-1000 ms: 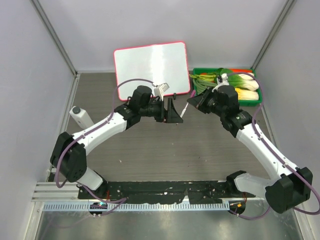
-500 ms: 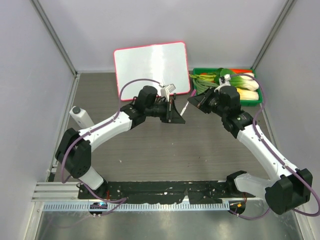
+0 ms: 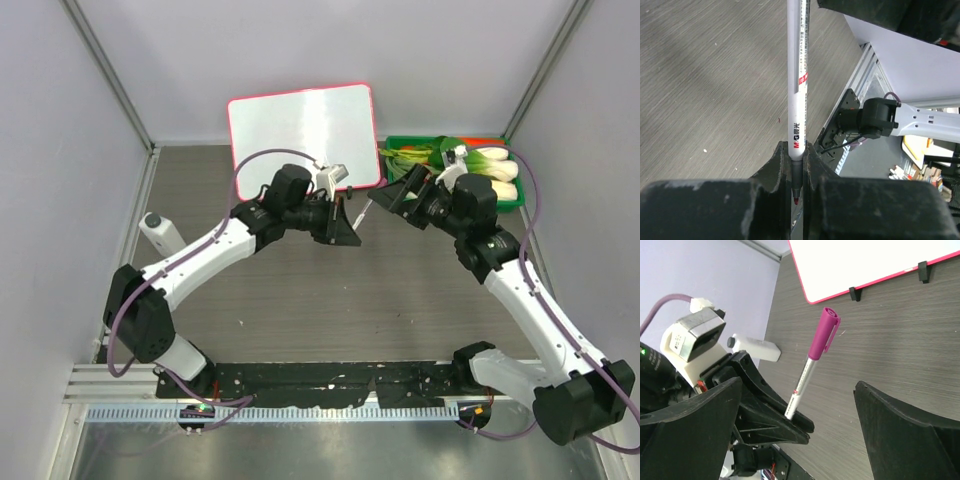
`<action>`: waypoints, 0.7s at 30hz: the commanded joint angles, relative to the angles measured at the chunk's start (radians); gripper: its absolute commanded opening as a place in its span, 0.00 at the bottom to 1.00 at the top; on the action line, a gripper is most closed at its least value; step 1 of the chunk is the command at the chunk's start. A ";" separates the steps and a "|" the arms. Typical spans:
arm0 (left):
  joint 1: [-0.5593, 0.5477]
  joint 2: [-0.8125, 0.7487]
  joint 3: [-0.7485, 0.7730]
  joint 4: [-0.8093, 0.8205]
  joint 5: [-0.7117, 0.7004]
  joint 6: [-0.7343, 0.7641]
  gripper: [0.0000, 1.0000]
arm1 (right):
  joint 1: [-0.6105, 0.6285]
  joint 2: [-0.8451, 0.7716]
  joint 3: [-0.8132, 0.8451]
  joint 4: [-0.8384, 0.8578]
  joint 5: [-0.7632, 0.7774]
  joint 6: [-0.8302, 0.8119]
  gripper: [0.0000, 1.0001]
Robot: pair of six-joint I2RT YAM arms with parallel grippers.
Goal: Write a sentence on the whiteboard
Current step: Pick up the whiteboard marker at the center of the board.
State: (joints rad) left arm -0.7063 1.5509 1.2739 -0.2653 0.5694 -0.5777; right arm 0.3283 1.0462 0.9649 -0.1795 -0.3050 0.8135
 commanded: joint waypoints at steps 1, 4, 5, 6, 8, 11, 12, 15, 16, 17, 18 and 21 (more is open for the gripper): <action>0.004 -0.058 0.079 -0.107 0.047 0.105 0.00 | -0.017 -0.040 0.011 0.055 -0.124 -0.060 0.99; 0.007 -0.072 0.099 -0.140 0.104 0.142 0.00 | -0.017 -0.061 -0.023 0.165 -0.247 -0.051 0.98; 0.007 -0.075 0.100 -0.144 0.131 0.147 0.00 | -0.017 -0.061 -0.038 0.217 -0.268 -0.048 0.97; 0.005 -0.081 0.101 -0.141 0.156 0.150 0.00 | -0.017 -0.061 -0.051 0.245 -0.325 -0.036 0.93; 0.005 -0.095 0.101 -0.140 0.201 0.156 0.00 | -0.015 -0.058 -0.083 0.340 -0.400 -0.014 0.89; 0.005 -0.121 0.097 -0.141 0.233 0.170 0.00 | -0.015 -0.060 -0.109 0.435 -0.482 0.010 0.85; 0.007 -0.127 0.097 -0.141 0.242 0.173 0.00 | -0.017 -0.061 -0.110 0.446 -0.494 0.012 0.83; 0.005 -0.149 0.093 -0.141 0.274 0.183 0.00 | -0.015 -0.067 -0.115 0.474 -0.568 0.007 0.79; 0.007 -0.150 0.093 -0.141 0.279 0.184 0.00 | -0.017 -0.069 -0.117 0.477 -0.585 0.007 0.75; 0.007 -0.150 0.093 -0.144 0.282 0.184 0.00 | -0.017 -0.068 -0.117 0.482 -0.614 0.006 0.73; 0.005 -0.149 0.094 -0.147 0.291 0.187 0.00 | -0.015 -0.068 -0.117 0.482 -0.621 0.006 0.65; 0.007 -0.143 0.097 -0.153 0.326 0.182 0.00 | -0.015 -0.083 -0.130 0.500 -0.638 0.027 0.54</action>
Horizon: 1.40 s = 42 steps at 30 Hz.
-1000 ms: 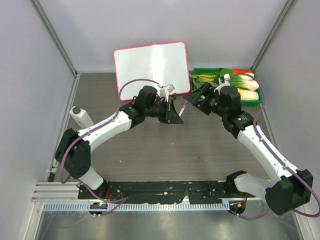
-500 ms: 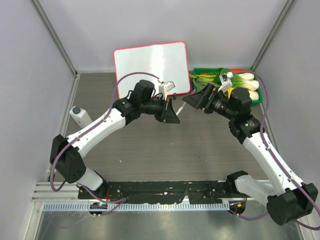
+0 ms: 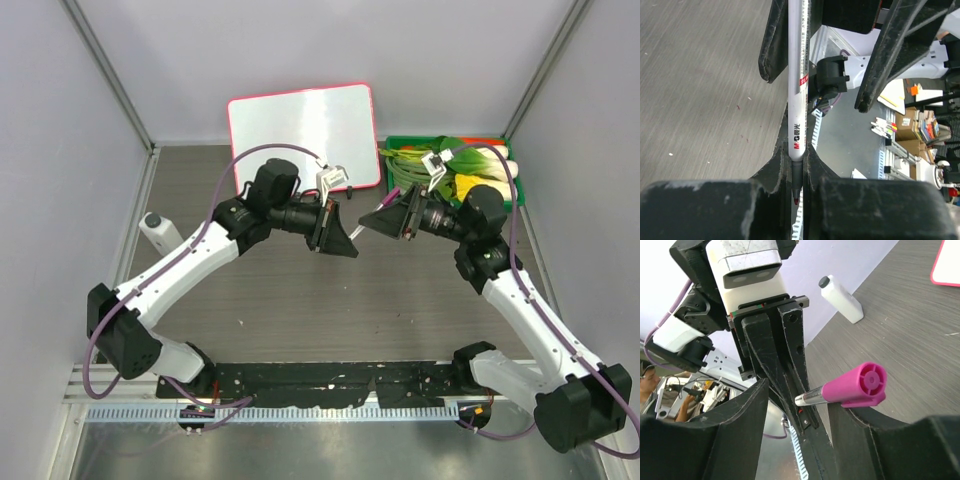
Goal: Write a sentence on the whiteboard
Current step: Pick up the whiteboard marker at the center of the board.
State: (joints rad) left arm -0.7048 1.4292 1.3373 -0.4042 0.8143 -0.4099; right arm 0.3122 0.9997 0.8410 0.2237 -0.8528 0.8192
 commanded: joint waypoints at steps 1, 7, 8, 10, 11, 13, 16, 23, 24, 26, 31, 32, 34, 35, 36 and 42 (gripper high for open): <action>0.005 -0.021 0.033 -0.009 0.088 0.013 0.00 | 0.002 -0.039 -0.016 0.109 -0.092 0.034 0.54; 0.005 -0.021 0.029 0.015 0.108 -0.006 0.00 | 0.031 -0.036 -0.040 0.166 -0.123 0.077 0.53; 0.004 -0.019 0.028 0.019 0.115 -0.009 0.00 | 0.034 -0.029 -0.043 0.166 -0.127 0.080 0.55; 0.004 -0.019 0.025 0.033 0.128 -0.020 0.00 | 0.045 -0.018 -0.048 0.170 -0.134 0.084 0.56; 0.005 -0.019 0.020 0.042 0.132 -0.026 0.00 | 0.056 -0.015 -0.051 0.178 -0.132 0.087 0.56; 0.004 -0.024 0.013 0.053 0.138 -0.029 0.00 | 0.067 -0.009 -0.054 0.190 -0.127 0.092 0.56; 0.005 -0.035 0.007 0.039 0.141 -0.012 0.00 | 0.068 -0.006 -0.059 0.201 -0.127 0.098 0.50; 0.004 -0.052 -0.007 0.031 0.161 -0.003 0.00 | 0.067 -0.009 -0.068 0.215 -0.111 0.098 0.47; 0.005 -0.052 -0.007 0.028 0.164 0.000 0.00 | 0.068 -0.009 -0.066 0.217 -0.109 0.100 0.47; 0.005 -0.055 -0.010 0.028 0.169 0.003 0.00 | 0.068 -0.009 -0.062 0.218 -0.101 0.097 0.48; 0.004 -0.058 -0.027 0.033 0.184 0.002 0.00 | 0.068 -0.003 -0.039 0.206 -0.081 0.084 0.49; 0.005 -0.058 -0.026 0.024 0.183 0.008 0.00 | 0.065 0.000 -0.036 0.206 -0.081 0.086 0.49; 0.005 -0.059 -0.027 0.004 0.169 0.025 0.00 | 0.068 0.007 -0.026 0.216 -0.092 0.092 0.48; 0.004 -0.058 -0.023 -0.004 0.164 0.032 0.00 | 0.068 0.014 -0.026 0.221 -0.100 0.098 0.47; 0.005 -0.053 -0.023 -0.010 0.163 0.037 0.00 | 0.068 0.014 -0.025 0.221 -0.110 0.101 0.47; 0.005 -0.053 -0.018 -0.022 0.155 0.048 0.00 | 0.068 -0.003 -0.042 0.209 -0.150 0.100 0.36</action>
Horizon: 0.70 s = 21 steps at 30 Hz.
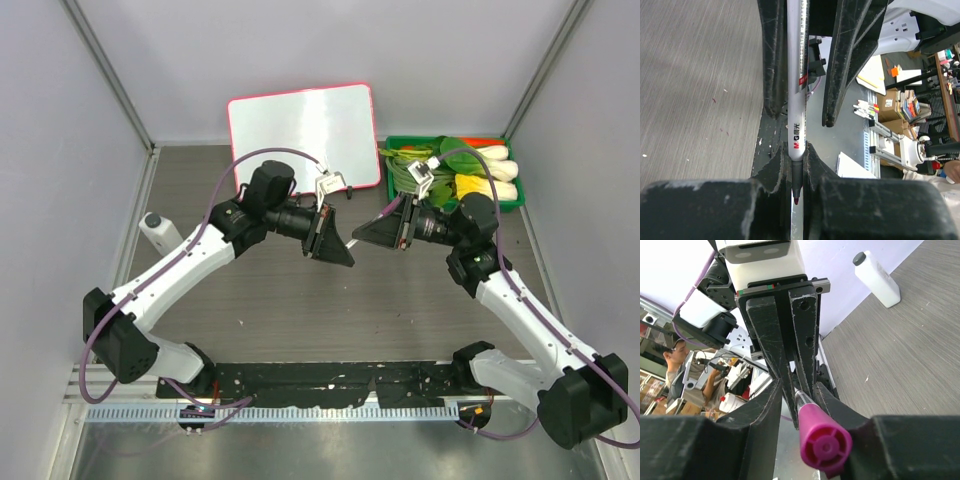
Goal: Write a sentence on the whiteboard
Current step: Pick up the whiteboard marker at the center of the board.
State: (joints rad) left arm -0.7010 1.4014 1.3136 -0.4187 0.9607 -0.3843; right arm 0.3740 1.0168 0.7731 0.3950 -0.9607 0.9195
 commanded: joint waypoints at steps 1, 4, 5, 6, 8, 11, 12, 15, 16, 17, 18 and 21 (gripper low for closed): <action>0.001 -0.025 0.006 -0.011 0.009 0.025 0.00 | 0.005 -0.023 0.025 0.036 -0.044 -0.002 0.34; 0.000 -0.024 0.013 -0.029 0.004 0.042 0.00 | 0.006 -0.037 0.022 0.021 -0.059 0.002 0.30; 0.001 -0.022 0.013 -0.032 0.004 0.044 0.00 | 0.006 -0.038 0.023 0.018 -0.067 0.001 0.29; 0.000 -0.022 0.013 -0.034 0.007 0.044 0.00 | 0.006 -0.044 0.022 0.012 -0.070 0.001 0.30; 0.000 -0.022 0.010 -0.032 0.006 0.044 0.00 | 0.005 -0.047 0.019 0.002 -0.073 -0.001 0.29; 0.001 -0.022 0.009 -0.034 0.007 0.047 0.00 | 0.006 -0.046 0.014 0.001 -0.076 0.001 0.24; 0.000 -0.024 0.010 -0.035 0.006 0.048 0.00 | 0.006 -0.046 0.015 0.005 -0.081 0.004 0.22; 0.000 -0.028 0.010 -0.037 0.004 0.048 0.00 | 0.006 -0.047 0.008 0.002 -0.088 0.005 0.24; 0.000 -0.028 0.007 -0.035 0.006 0.048 0.00 | 0.006 -0.049 0.005 0.001 -0.087 0.005 0.24; 0.000 -0.027 0.009 -0.037 0.006 0.051 0.00 | 0.005 -0.050 0.002 0.001 -0.087 0.004 0.23; 0.001 -0.028 0.010 -0.038 0.006 0.051 0.00 | 0.003 -0.052 0.000 0.001 -0.085 0.004 0.20; 0.000 -0.025 0.006 -0.043 0.006 0.055 0.00 | 0.005 -0.053 0.000 -0.002 -0.076 0.007 0.01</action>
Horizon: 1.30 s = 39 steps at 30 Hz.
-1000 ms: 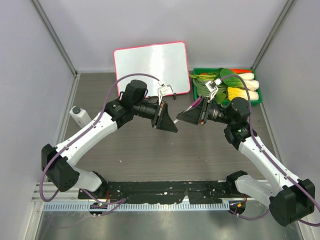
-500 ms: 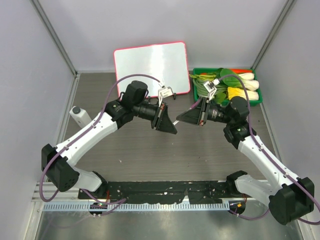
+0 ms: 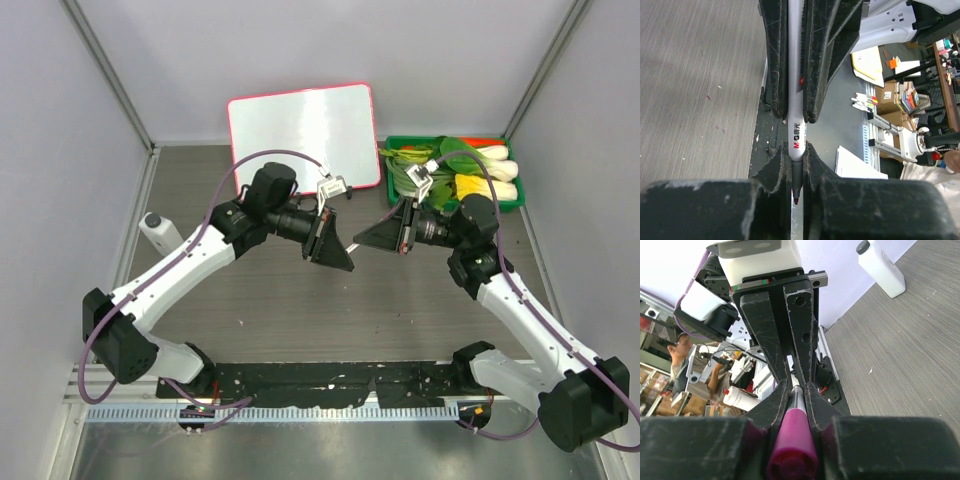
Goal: Write a sentence on the whiteboard
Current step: Pick up the whiteboard marker at the center of the board, then move the whiteboard to the center of the board.
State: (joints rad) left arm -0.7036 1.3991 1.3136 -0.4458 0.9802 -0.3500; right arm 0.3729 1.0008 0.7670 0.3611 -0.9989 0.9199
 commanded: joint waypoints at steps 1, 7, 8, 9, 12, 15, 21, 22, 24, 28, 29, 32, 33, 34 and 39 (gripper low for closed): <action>0.004 -0.023 0.007 -0.016 -0.018 0.022 0.00 | 0.006 -0.039 0.008 0.030 -0.032 0.010 0.01; 0.018 -0.054 -0.031 -0.047 -0.161 0.022 0.74 | 0.006 -0.041 0.031 -0.095 0.054 -0.070 0.02; 0.027 -0.072 -0.046 -0.051 -0.220 0.019 0.81 | 0.006 -0.037 0.049 -0.159 0.072 -0.113 0.02; 0.044 -0.095 -0.066 -0.063 -0.300 0.011 0.85 | 0.006 -0.034 0.064 -0.201 0.130 -0.137 0.01; 0.111 -0.179 -0.137 -0.080 -0.539 -0.052 0.99 | 0.006 0.002 0.132 -0.355 0.262 -0.229 0.01; 0.232 -0.238 -0.192 -0.106 -0.621 -0.125 1.00 | 0.004 0.071 0.169 -0.399 0.437 -0.242 0.01; 0.288 -0.275 -0.202 -0.223 -0.709 -0.083 1.00 | -0.017 0.272 0.294 -0.436 0.594 -0.274 0.01; 0.288 -0.270 -0.189 -0.260 -0.716 -0.072 1.00 | -0.015 0.291 0.308 -0.439 0.602 -0.280 0.01; 0.288 -0.253 -0.178 -0.310 -0.744 -0.049 1.00 | -0.015 0.338 0.319 -0.426 0.608 -0.286 0.01; 0.288 -0.244 -0.224 -0.334 -0.793 -0.032 1.00 | -0.014 0.358 0.230 -0.255 0.612 -0.225 0.02; 0.288 -0.252 -0.256 -0.312 -0.804 -0.040 1.00 | -0.015 0.363 0.216 -0.254 0.615 -0.230 0.01; 0.288 -0.262 -0.335 -0.232 -0.799 -0.084 1.00 | -0.020 0.351 0.187 -0.261 0.631 -0.242 0.01; 0.288 -0.259 -0.349 -0.228 -0.796 -0.099 1.00 | -0.028 0.335 0.184 -0.284 0.628 -0.248 0.01; 0.288 -0.252 -0.365 -0.216 -0.796 -0.115 1.00 | -0.035 0.319 0.186 -0.301 0.632 -0.256 0.01; 0.286 -0.219 -0.389 -0.180 -0.845 -0.171 1.00 | -0.087 0.260 0.166 -0.355 0.629 -0.289 0.01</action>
State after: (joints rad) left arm -0.4145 1.1698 0.9230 -0.7048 0.1860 -0.4675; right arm 0.3256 1.3392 0.9325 0.0021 -0.3836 0.6731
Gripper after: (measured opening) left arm 0.994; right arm 0.202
